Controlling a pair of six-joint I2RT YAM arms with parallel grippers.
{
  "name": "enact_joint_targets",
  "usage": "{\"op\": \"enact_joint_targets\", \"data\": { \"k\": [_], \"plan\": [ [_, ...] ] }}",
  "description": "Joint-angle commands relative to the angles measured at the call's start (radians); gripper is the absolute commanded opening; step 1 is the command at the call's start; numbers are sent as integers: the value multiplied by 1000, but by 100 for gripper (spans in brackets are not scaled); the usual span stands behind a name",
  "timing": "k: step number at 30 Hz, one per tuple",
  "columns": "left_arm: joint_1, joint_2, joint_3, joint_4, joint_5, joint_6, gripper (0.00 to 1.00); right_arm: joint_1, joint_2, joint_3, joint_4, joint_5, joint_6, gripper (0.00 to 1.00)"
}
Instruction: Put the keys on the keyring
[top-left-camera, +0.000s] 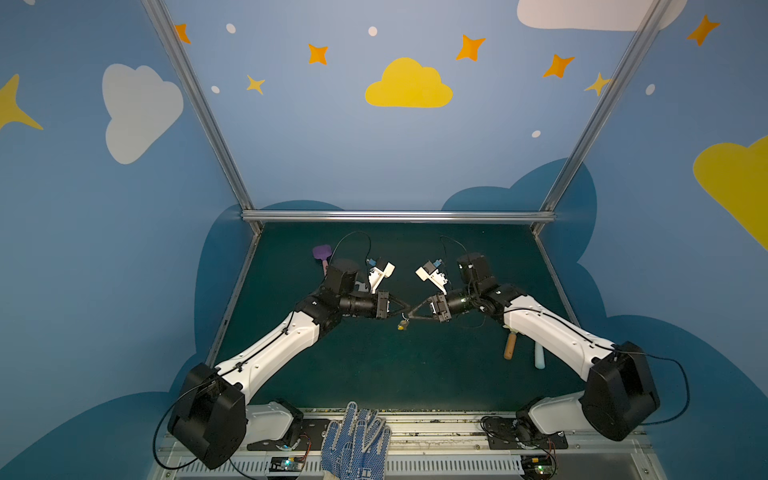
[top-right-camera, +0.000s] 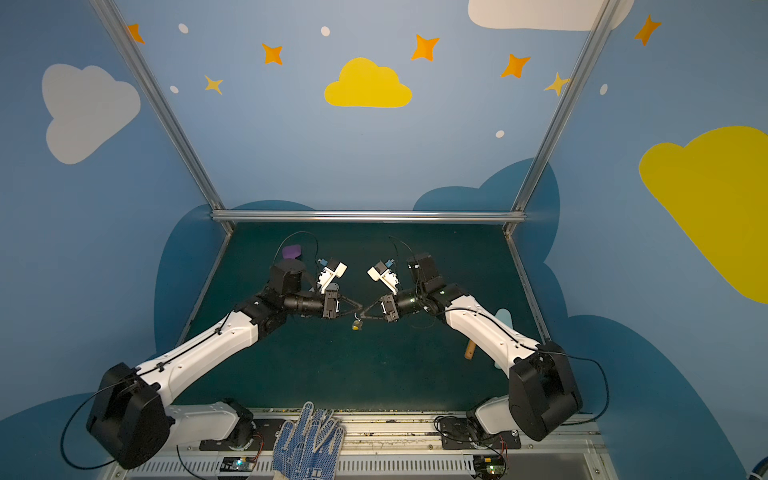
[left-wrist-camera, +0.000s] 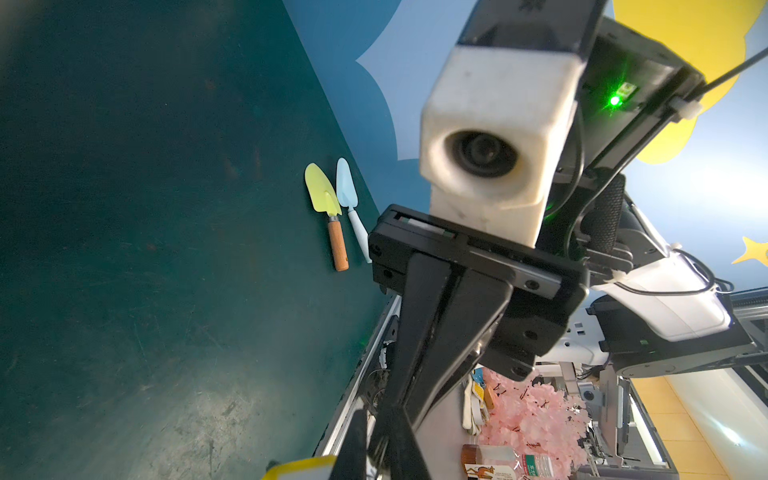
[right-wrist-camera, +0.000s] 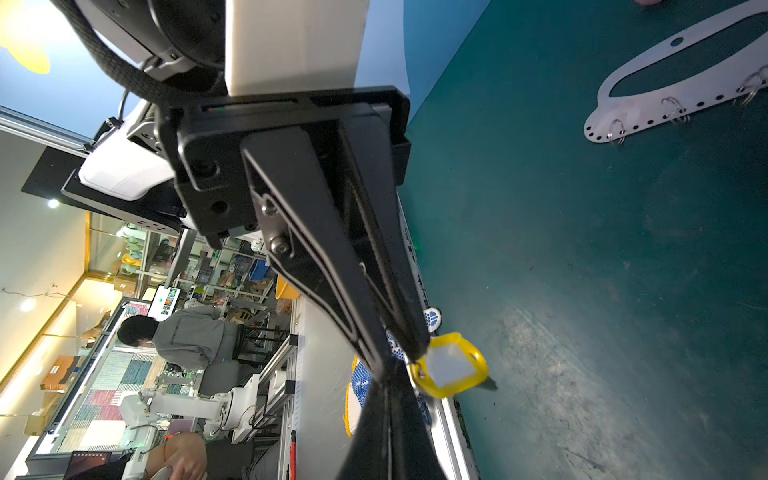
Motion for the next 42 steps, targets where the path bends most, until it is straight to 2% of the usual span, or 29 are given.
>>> {"op": "enact_joint_targets", "data": {
  "k": [1, 8, 17, 18, 25, 28, 31, 36, 42],
  "plan": [
    [-6, -7, 24, -12, 40, 22, 12, -8, 3, 17, 9, -7, -10, 0],
    [-6, -16, 21, -27, 37, 30, 4, -16, 7, 17, 8, -3, -11, 0],
    [-10, -16, 25, -29, 49, 36, 4, -24, 7, 19, 11, 11, -1, 0],
    [-9, -18, 24, -29, 45, 37, 4, -28, 6, 18, 11, 17, 4, 7],
    [-10, -48, 10, -23, -87, 21, 4, -52, -22, -21, 76, 27, 60, 32],
    [-10, -66, -22, 55, -171, -38, 4, -60, -46, -56, 137, 65, 126, 41],
    [-10, -79, -56, 129, -257, -99, 4, -60, -76, -101, 232, 157, 239, 43],
    [-18, -106, -91, 206, -400, -148, 4, -44, -133, -221, 532, 289, 478, 40],
    [-35, -111, -88, 253, -456, -167, 4, -22, -200, -306, 718, 437, 579, 43]
  ]
}}
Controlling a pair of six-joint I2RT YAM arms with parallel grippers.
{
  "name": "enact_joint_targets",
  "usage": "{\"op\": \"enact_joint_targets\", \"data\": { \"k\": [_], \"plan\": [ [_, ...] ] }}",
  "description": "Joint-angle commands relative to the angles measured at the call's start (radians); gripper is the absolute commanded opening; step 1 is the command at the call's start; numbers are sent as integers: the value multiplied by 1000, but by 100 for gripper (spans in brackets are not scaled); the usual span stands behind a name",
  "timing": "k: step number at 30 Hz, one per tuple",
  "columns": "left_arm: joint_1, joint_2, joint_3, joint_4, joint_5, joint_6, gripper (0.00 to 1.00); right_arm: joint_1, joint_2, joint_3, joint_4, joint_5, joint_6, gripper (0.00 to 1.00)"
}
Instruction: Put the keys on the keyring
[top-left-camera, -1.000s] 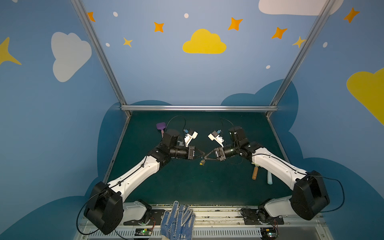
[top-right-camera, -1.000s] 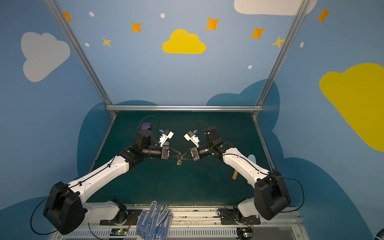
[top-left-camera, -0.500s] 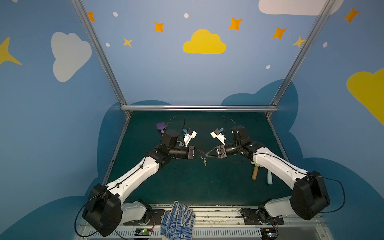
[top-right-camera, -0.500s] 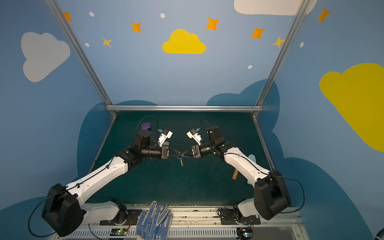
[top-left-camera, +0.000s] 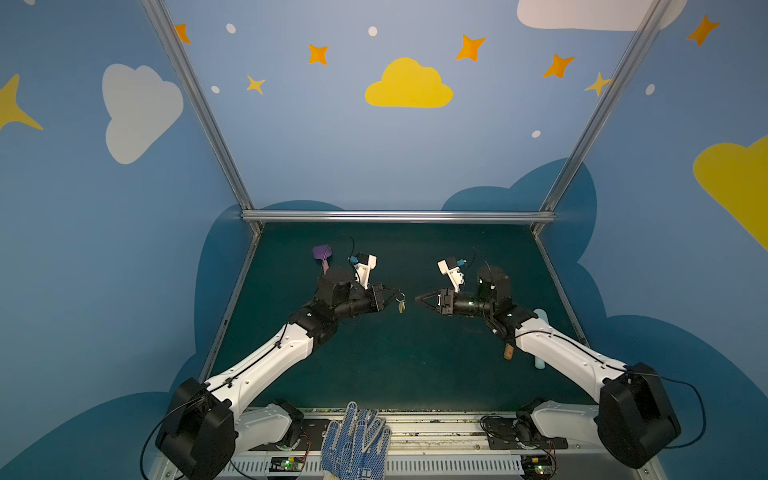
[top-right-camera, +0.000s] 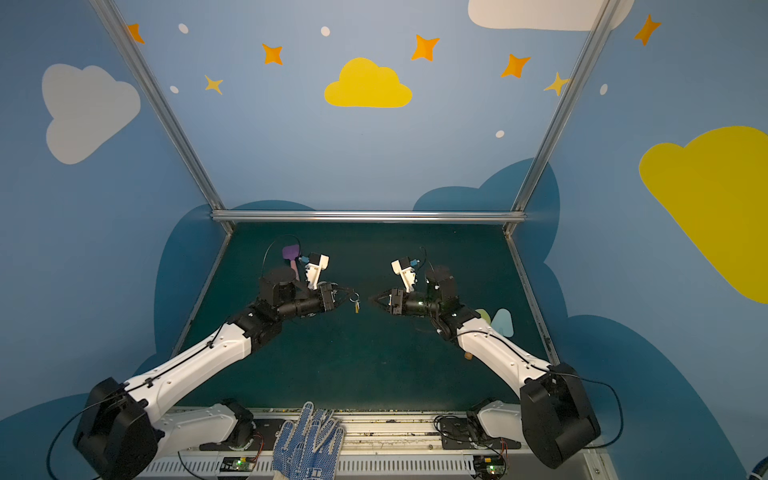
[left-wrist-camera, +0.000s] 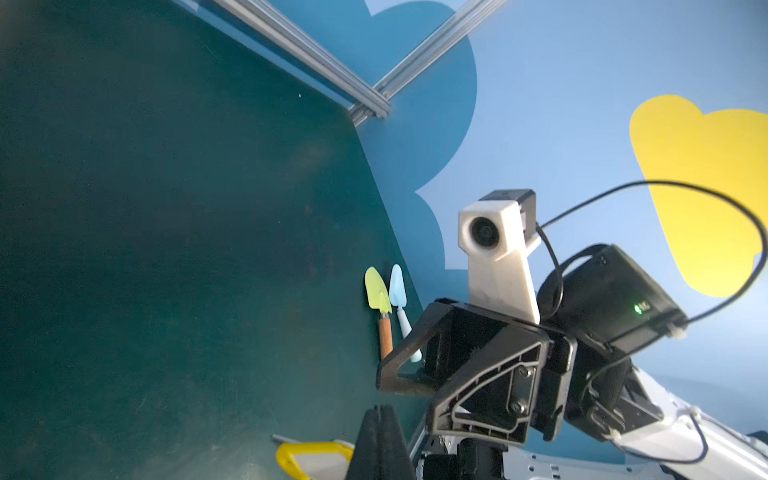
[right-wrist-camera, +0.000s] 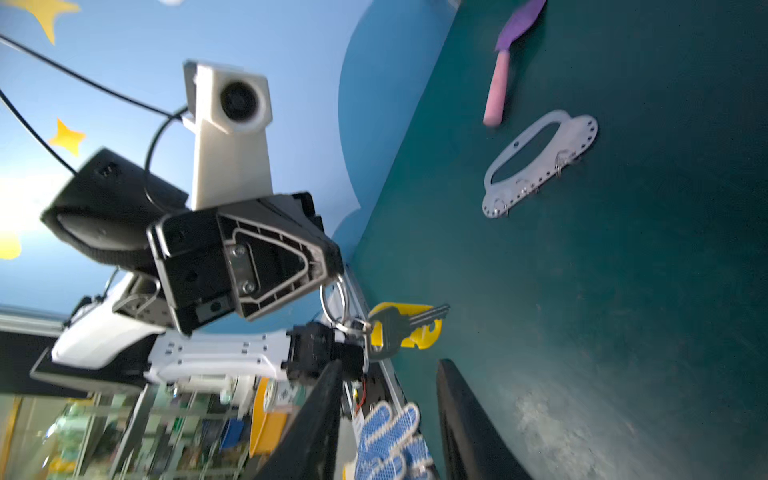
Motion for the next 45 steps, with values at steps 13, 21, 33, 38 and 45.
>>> {"op": "enact_joint_targets", "data": {
  "k": [13, 21, 33, 38, 45],
  "plan": [
    [-43, -15, 29, 75, -87, -9, 4, 60, 56, 34, 290, 55, 156, 37],
    [-41, -33, 27, 74, -124, -13, 4, 78, 75, 41, 292, 38, 169, 30],
    [-43, -40, 23, 93, -138, -30, 4, 92, 102, 41, 347, 23, 216, 26],
    [-44, -44, 24, 104, -132, -32, 4, 97, 124, 55, 371, 15, 235, 23],
    [-45, -51, 21, 104, -134, -33, 4, 98, 134, 57, 384, 16, 248, 6]
  ]
}}
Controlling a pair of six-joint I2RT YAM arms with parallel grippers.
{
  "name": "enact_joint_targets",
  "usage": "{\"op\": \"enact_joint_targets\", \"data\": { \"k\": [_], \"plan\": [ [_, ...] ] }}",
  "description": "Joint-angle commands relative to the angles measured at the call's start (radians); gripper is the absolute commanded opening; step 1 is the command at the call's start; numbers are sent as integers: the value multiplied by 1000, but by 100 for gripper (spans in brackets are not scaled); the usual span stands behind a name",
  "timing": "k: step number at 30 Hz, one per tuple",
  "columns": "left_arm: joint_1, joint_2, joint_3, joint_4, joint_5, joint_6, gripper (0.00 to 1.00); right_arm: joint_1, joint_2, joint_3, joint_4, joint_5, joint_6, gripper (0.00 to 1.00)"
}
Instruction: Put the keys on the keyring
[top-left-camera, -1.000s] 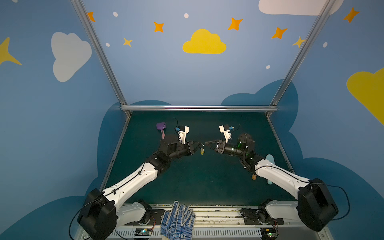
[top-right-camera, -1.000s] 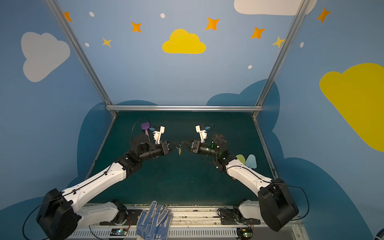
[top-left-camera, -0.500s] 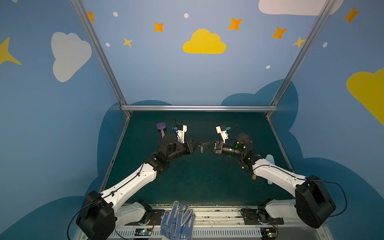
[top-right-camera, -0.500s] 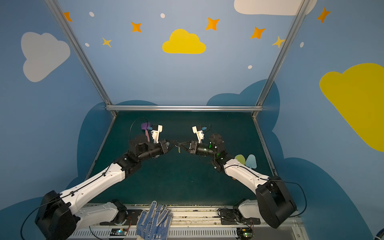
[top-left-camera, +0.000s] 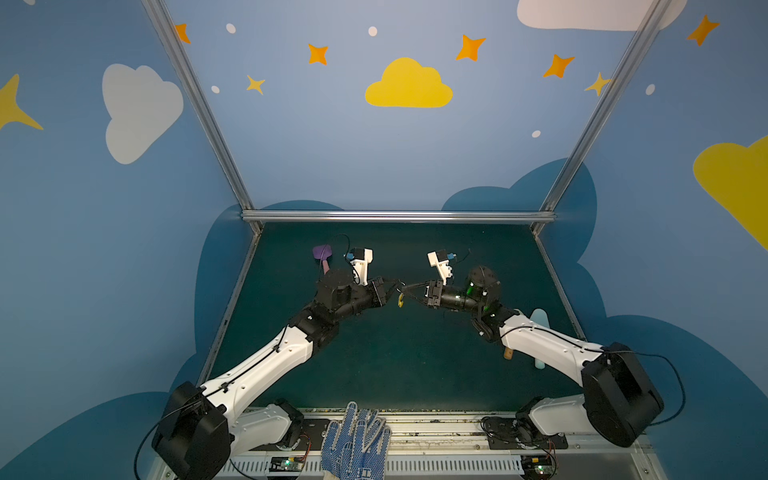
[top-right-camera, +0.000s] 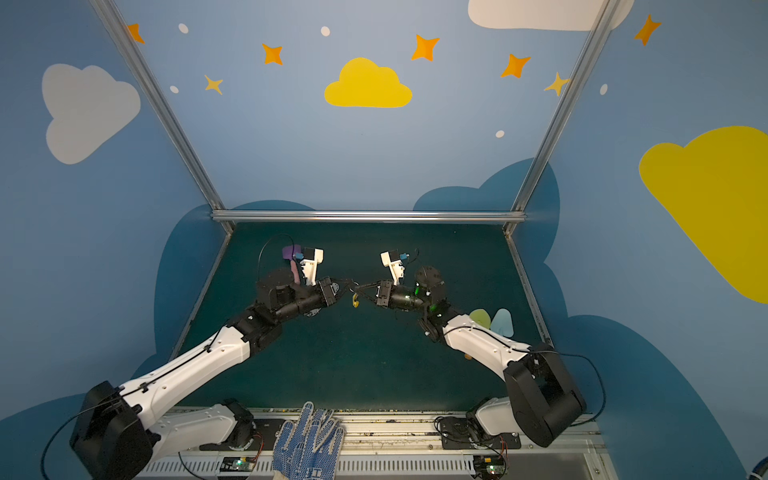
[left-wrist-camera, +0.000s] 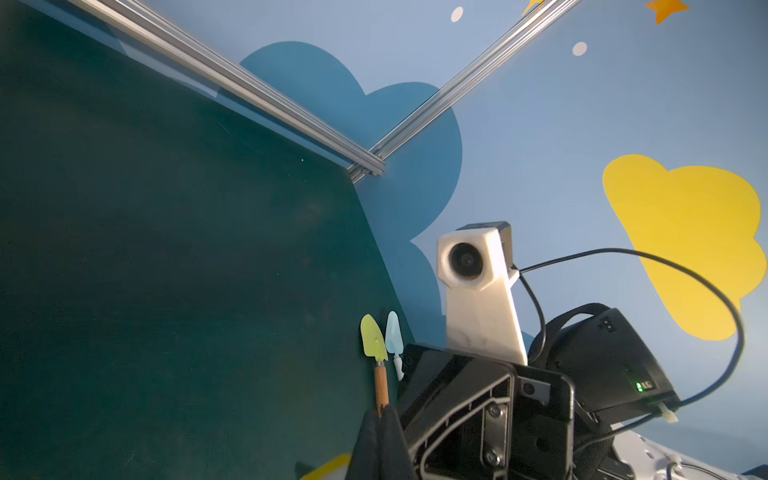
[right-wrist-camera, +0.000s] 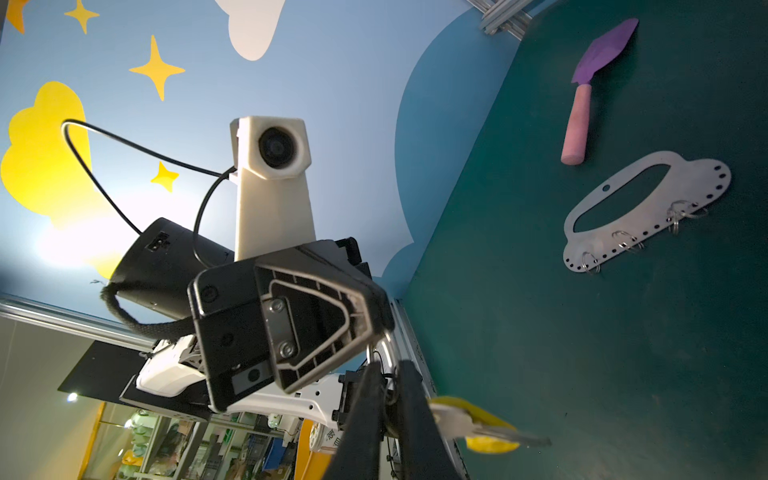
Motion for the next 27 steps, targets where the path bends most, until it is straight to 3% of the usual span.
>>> {"op": "enact_joint_targets", "data": {
  "k": [1, 5, 10, 14, 21, 27],
  "plan": [
    [-4, -30, 18, 31, 2, 2, 4, 5, 2, 24, 40, -7, 2, 5],
    [-3, -48, 13, 0, -37, -10, 4, 2, -6, 25, -1, -9, -21, 1],
    [25, -69, 22, -73, -20, -3, 33, -25, -35, 31, -123, -31, -91, 0],
    [90, -72, 40, -139, 71, -5, 40, -62, -59, 85, -359, -84, -238, 0],
    [146, 14, 144, -331, 305, 76, 41, -118, -39, 217, -798, -196, -566, 0],
    [147, 98, 182, -347, 512, 107, 36, -136, 0, 310, -997, -309, -750, 0]
  ]
}}
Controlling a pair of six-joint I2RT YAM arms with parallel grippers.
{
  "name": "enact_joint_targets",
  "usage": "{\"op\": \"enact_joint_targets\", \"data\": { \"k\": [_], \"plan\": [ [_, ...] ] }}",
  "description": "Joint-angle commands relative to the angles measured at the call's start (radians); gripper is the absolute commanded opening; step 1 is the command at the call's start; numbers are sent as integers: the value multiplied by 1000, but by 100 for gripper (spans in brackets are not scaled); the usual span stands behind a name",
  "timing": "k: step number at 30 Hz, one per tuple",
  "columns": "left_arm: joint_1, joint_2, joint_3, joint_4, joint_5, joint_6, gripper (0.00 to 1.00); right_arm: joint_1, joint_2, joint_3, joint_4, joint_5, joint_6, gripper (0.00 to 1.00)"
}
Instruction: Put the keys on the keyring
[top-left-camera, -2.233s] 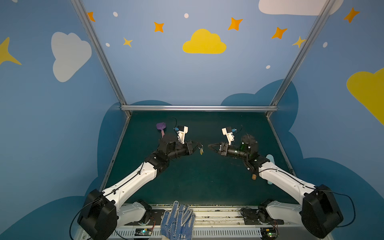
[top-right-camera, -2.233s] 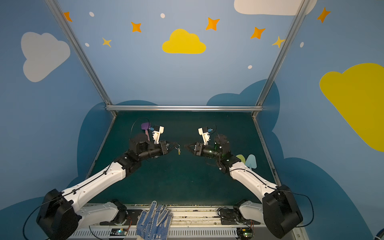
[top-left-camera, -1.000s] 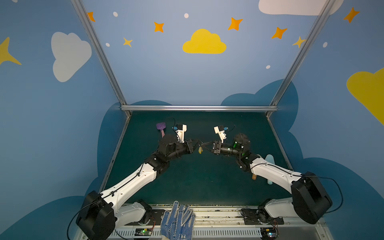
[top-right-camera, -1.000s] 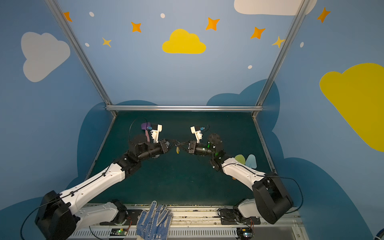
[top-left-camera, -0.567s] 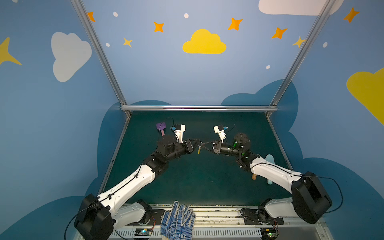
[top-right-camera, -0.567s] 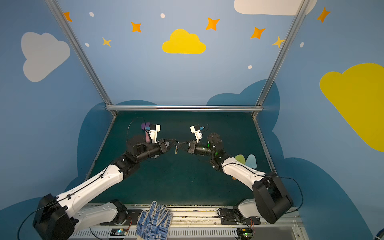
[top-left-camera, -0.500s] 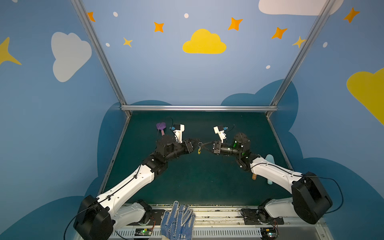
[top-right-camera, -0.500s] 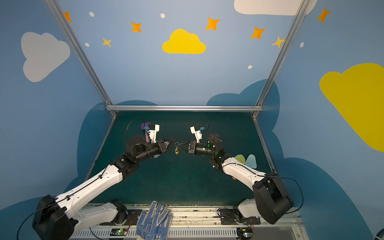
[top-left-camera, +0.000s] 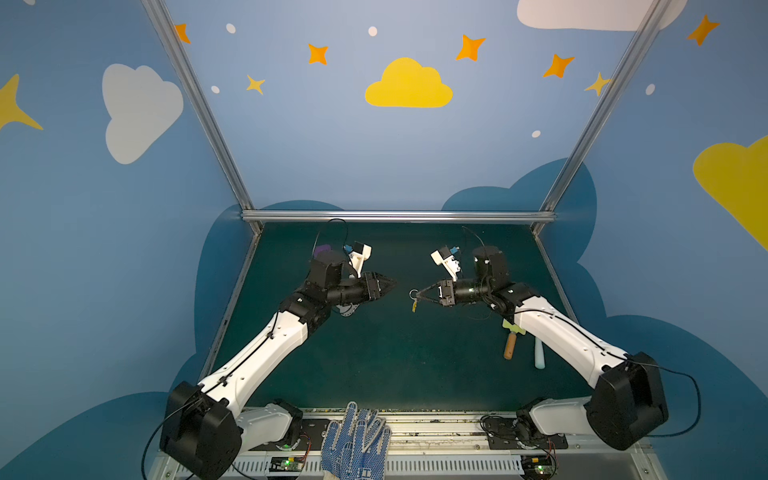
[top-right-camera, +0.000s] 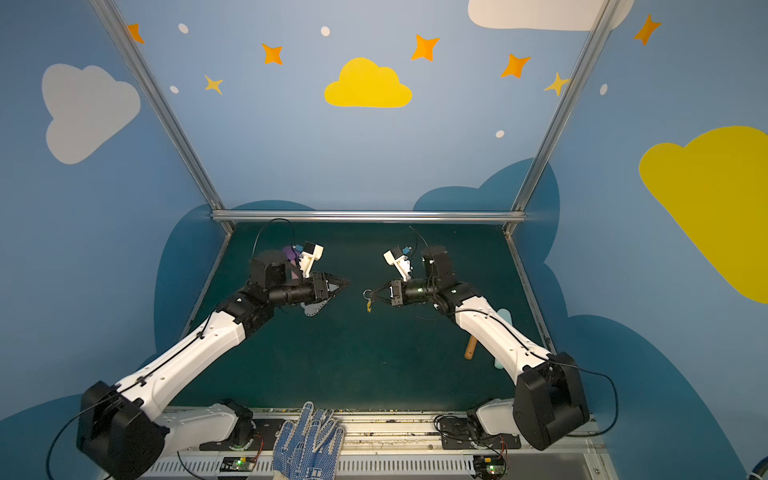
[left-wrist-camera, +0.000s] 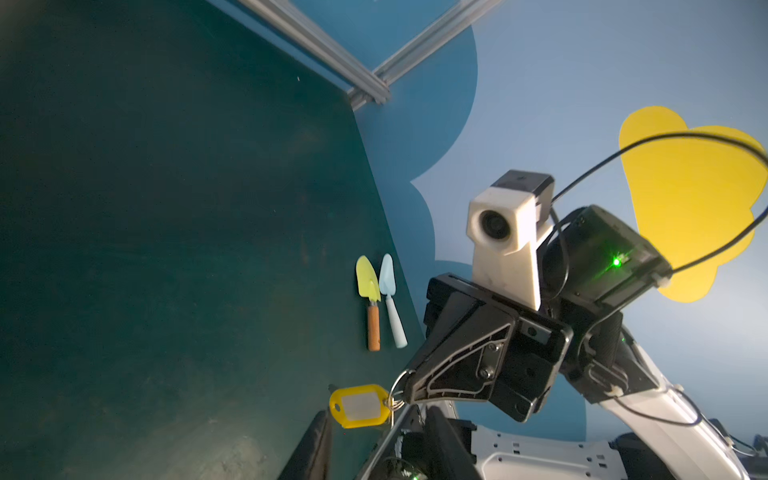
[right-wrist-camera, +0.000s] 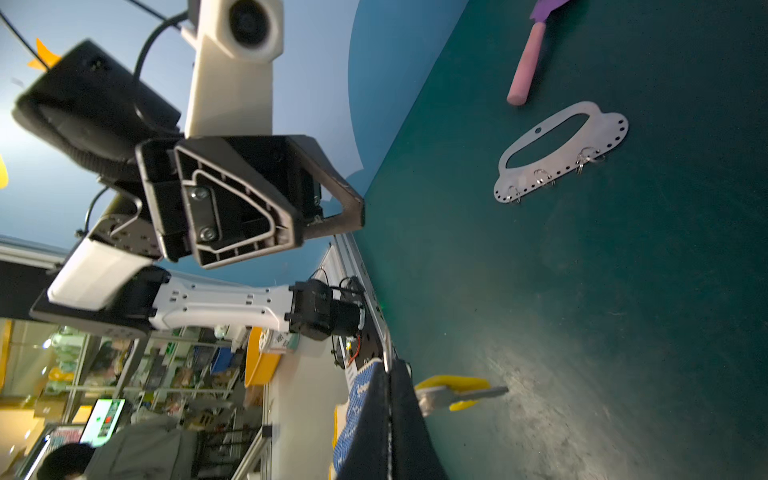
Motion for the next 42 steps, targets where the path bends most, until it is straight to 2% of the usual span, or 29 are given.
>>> {"op": "enact_joint_targets", "data": {
  "k": [1, 9, 14, 20, 24, 28, 32, 37, 39, 42],
  "plan": [
    [3, 37, 25, -30, 192, 42, 36, -4, 18, 50, -180, -97, -162, 0],
    [-11, 77, 23, 50, 340, 32, 30, -4, 25, 81, -178, -180, -170, 0],
    [-23, 83, 27, 62, 367, 38, 34, 3, 28, 85, -183, -190, -173, 0],
    [-34, 90, 30, 83, 381, 35, 33, 9, 36, 88, -186, -195, -176, 0],
    [-49, 103, 41, 73, 384, 43, 25, 12, 35, 89, -184, -197, -174, 0],
    [-64, 120, 56, 54, 379, 57, 23, 14, 35, 92, -183, -205, -175, 0],
    [-72, 134, 69, 44, 380, 71, 16, 16, 29, 91, -184, -208, -178, 0],
    [-73, 134, 74, 37, 368, 72, 20, 19, 31, 91, -184, -216, -179, 0],
    [-73, 132, 74, 37, 370, 74, 13, 19, 31, 92, -183, -216, -178, 0],
    [-72, 128, 73, 37, 368, 74, 10, 19, 31, 92, -183, -214, -179, 0]
  ]
}}
